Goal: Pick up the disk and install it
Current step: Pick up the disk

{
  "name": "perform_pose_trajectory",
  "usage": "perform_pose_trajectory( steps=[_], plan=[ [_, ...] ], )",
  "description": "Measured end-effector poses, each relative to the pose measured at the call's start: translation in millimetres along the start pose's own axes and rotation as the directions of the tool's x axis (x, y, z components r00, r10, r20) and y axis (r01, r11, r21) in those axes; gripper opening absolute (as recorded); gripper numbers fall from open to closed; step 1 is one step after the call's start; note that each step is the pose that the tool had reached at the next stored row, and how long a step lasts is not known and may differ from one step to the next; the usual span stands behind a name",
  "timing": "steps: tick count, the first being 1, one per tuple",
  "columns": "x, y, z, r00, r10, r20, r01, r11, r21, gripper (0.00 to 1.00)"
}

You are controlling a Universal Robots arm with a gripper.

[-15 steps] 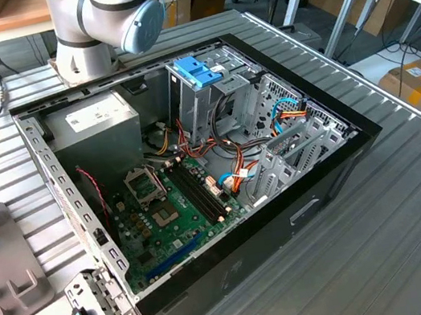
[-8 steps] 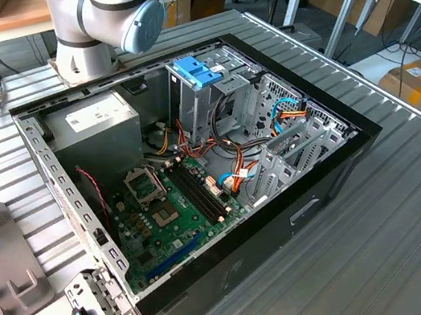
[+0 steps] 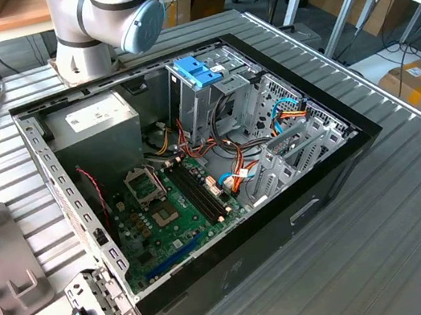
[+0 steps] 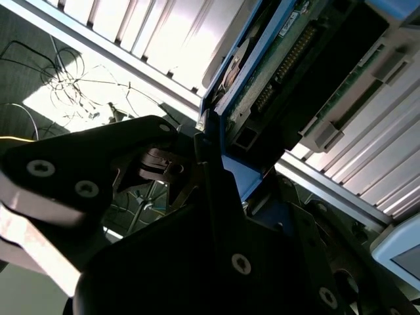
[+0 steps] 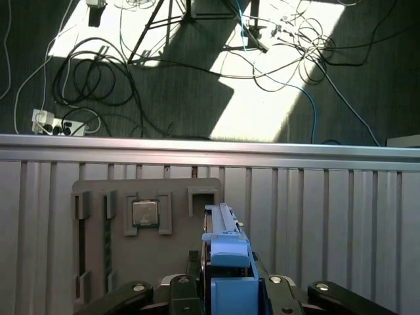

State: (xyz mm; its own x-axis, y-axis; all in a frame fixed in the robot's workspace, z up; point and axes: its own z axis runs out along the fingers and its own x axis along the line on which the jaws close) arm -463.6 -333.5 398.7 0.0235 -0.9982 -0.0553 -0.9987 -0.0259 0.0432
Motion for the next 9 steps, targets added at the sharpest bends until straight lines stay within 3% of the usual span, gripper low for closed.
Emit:
perform_pose_trajectory(
  steps=[9],
  plan=[
    [-0.6, 0.5, -10.4, 1.0000, 0.000, 0.0023, 0.000, 1.0000, 0.0000, 0.37]
  ],
)
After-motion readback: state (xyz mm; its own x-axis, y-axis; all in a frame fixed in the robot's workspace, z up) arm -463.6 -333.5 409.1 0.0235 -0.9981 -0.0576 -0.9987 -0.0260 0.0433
